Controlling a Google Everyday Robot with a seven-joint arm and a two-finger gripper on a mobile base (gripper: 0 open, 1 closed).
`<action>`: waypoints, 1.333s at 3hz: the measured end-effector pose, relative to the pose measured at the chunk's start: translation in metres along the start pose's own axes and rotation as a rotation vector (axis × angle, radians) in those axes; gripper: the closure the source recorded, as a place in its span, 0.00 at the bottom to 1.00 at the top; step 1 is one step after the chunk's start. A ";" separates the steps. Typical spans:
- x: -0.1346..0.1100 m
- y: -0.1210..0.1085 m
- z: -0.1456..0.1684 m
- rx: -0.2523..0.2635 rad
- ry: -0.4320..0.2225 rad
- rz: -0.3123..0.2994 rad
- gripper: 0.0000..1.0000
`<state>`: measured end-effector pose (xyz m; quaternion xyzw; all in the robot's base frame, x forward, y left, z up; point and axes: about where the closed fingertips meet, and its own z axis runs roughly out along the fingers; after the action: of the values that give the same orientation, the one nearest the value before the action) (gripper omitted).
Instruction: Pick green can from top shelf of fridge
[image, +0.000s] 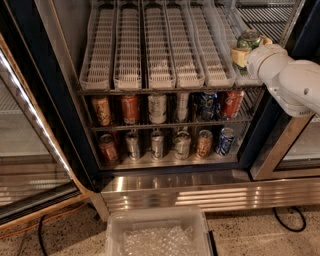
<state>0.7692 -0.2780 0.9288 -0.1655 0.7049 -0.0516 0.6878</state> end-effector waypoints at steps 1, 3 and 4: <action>-0.016 0.000 -0.009 -0.016 -0.029 0.037 1.00; -0.069 -0.009 -0.049 -0.060 -0.124 0.214 1.00; -0.090 0.002 -0.069 -0.129 -0.113 0.234 1.00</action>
Offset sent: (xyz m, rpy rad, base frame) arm -0.0537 0.0031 0.0802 0.2706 -0.0785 0.0867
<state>0.7005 -0.2592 1.0175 -0.1288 0.6813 0.0838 0.7157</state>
